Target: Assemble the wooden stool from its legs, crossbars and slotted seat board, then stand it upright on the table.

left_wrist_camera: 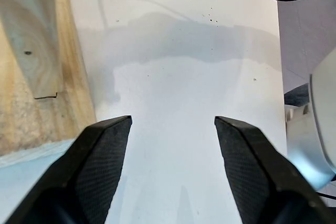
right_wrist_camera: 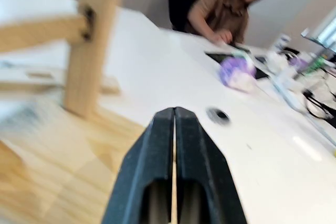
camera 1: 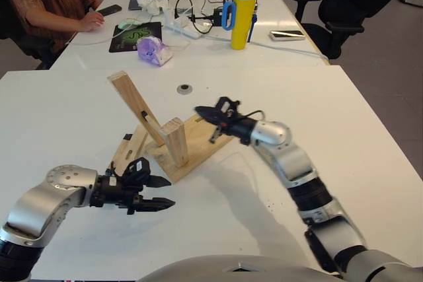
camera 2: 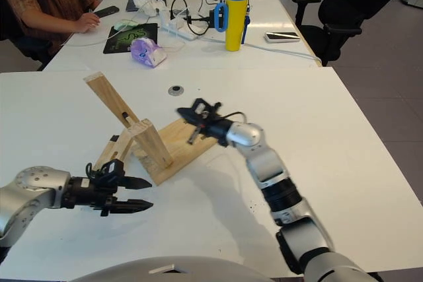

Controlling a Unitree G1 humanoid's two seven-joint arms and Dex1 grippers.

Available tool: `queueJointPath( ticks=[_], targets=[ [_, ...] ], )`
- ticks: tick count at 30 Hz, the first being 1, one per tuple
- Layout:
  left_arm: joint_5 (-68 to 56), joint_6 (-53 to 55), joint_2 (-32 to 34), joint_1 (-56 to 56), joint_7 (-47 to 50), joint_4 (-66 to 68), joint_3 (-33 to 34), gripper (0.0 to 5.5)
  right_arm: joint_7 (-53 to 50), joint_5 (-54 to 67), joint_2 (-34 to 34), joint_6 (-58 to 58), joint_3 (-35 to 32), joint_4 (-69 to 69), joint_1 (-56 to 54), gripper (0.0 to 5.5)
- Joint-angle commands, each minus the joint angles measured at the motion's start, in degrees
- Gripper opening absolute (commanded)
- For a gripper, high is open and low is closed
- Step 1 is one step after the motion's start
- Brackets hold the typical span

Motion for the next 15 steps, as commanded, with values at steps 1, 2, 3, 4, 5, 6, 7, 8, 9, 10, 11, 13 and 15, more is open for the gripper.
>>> queueJointPath(
  ticks=[1,2,3,4,5,6,7,8,9,10,11,13,15],
  targets=[
    [4.8,-2.0,-2.1,-0.9,4.4,-0.3,-4.5,2.96,4.5,-3.1,-1.8,-6.4,1.9,9.0,-4.0,0.00],
    [6.2,-2.8,-2.3,-1.3,5.2,0.1,-5.7,2.96,5.3,-3.7,-2.0,-7.4,2.6,10.5,-4.4,0.00],
    [7.0,-3.3,-2.3,-1.7,5.5,0.3,-6.6,2.96,5.9,-4.2,-1.9,-8.2,2.9,12.0,-4.6,0.00],
    [7.3,-3.3,-2.5,-2.0,5.7,0.4,-7.0,2.96,6.4,-5.0,-1.9,-9.0,3.4,13.7,-5.0,0.00],
    [7.4,-3.2,-2.7,-2.2,5.8,0.5,-7.4,2.96,6.7,-5.8,-1.9,-9.7,3.8,15.2,-5.2,0.00],
    [7.6,-3.3,-2.9,-2.4,5.9,0.5,-7.8,2.96,7.0,-6.2,-1.9,-10.0,4.0,16.8,-5.5,0.00],
    [7.7,-3.4,-2.9,-2.5,6.0,0.5,-8.1,2.96,7.3,-6.8,-1.8,-10.4,4.2,18.2,-5.8,0.00],
    [8.0,-3.4,-2.9,-2.7,6.1,0.6,-8.5,2.96,7.3,-7.8,-1.9,-10.9,4.7,19.6,-6.2,0.00],
    [8.3,-3.4,-2.9,-2.7,6.3,0.5,-8.8,2.96,7.4,-8.6,-1.7,-11.1,5.0,21.4,-6.8,0.00],
    [8.5,-3.5,-2.9,-2.6,6.5,0.4,-9.2,2.96,7.5,-9.7,-1.7,-11.3,5.8,22.9,-7.4,0.00],
    [8.8,-3.4,-3.0,-2.6,6.8,0.3,-9.5,2.96,8.1,-10.8,-1.8,-11.5,6.7,24.1,-7.9,0.00],
    [9.6,-3.6,-3.2,-2.7,7.5,0.4,-10.1,2.96,9.6,-12.5,-2.0,-11.5,7.9,25.8,-8.5,0.00],
    [11.7,-4.3,-3.8,-3.5,9.0,1.9,-10.9,2.96,11.7,-14.4,-2.6,-11.1,9.7,27.3,-8.9,0.00]
  ],
)
